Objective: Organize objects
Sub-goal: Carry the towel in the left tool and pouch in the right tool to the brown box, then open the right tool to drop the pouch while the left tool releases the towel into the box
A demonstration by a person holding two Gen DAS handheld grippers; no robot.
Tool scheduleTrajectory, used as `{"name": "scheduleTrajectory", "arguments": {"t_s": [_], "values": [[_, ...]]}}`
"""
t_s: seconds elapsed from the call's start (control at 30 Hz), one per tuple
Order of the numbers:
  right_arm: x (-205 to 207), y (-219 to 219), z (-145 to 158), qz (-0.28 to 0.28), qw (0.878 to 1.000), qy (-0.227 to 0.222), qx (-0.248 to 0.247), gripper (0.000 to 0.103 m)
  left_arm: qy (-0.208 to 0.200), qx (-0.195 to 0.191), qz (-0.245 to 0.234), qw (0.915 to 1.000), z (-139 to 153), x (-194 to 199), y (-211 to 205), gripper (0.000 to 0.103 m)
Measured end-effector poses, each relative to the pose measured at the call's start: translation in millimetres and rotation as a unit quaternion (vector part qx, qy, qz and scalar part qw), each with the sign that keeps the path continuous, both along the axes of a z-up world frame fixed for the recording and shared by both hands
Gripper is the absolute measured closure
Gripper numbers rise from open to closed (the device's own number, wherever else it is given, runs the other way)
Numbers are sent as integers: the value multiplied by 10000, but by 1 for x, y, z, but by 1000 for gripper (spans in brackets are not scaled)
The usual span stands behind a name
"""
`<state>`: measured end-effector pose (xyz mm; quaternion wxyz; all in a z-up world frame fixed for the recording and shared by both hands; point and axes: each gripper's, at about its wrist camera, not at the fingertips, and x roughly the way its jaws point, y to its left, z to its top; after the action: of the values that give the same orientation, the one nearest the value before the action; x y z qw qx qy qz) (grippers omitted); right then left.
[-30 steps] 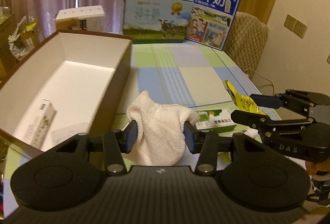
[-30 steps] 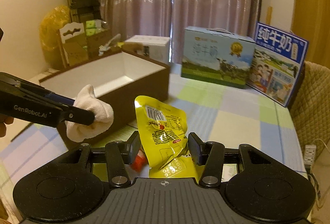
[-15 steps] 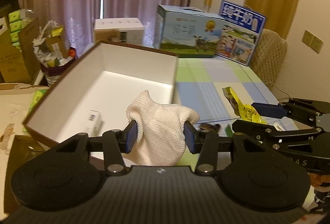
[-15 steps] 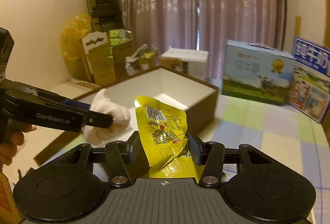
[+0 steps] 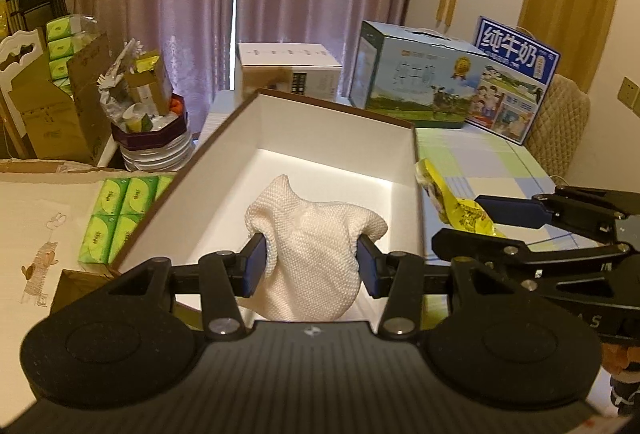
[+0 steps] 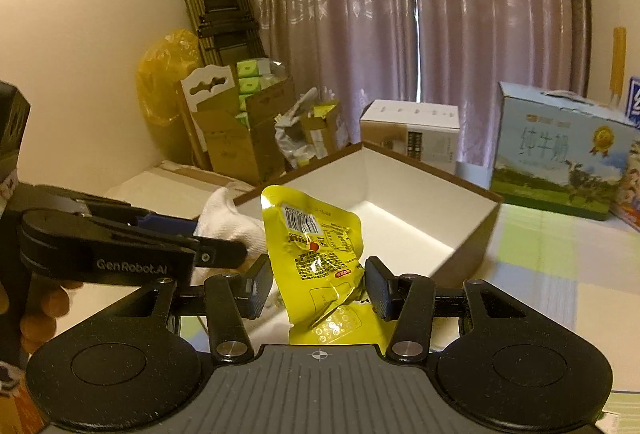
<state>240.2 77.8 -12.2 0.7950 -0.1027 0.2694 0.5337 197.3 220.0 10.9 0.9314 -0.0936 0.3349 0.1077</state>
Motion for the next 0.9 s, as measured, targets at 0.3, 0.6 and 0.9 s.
{"name": "scheduleTrajectory", "arguments": {"t_s": [0.3, 0.6, 0.9], "values": [[20, 36, -9, -115, 9993, 356, -5, 56, 74, 22, 96, 9999, -6, 20, 30, 60], [43, 59, -30, -357, 9959, 807, -178, 56, 255, -59, 151, 9995, -20, 41, 53, 59], [62, 69, -51, -662, 9929, 882, -447, 56, 461, -206, 127, 9986, -41, 58, 66, 59]]}}
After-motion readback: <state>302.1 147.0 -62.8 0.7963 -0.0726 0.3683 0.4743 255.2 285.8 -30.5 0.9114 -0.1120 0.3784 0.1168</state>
